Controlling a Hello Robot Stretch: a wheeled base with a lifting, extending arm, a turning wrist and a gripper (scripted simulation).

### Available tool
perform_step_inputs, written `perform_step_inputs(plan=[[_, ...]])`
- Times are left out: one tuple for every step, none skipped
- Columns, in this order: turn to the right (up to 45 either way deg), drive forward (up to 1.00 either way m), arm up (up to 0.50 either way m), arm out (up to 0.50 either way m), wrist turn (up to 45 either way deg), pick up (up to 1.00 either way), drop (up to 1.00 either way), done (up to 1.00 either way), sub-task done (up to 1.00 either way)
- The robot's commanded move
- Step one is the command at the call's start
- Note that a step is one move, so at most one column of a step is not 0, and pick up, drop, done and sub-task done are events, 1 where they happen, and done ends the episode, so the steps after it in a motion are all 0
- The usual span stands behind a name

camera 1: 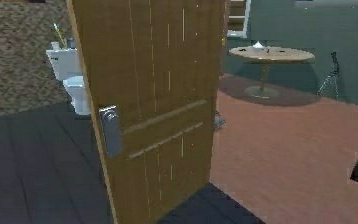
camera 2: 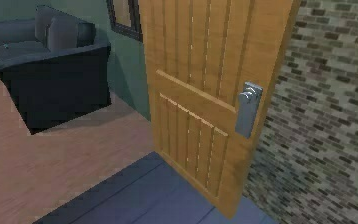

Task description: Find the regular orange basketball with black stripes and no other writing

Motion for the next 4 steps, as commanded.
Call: perform_step_inputs(plan=[[-3.0,0.0,0.0,0.0,0.0,0.0,0.0,0.0,0.0],[0.0,0.3,0.0,0.0,0.0,0.0,0.0,0.0,0.0],[45.0,0.0,0.0,0.0,0.0,0.0,0.0,0.0,0.0],[0.0,1.0,0.0,0.0,0.0,0.0,0.0,0.0,0.0]])
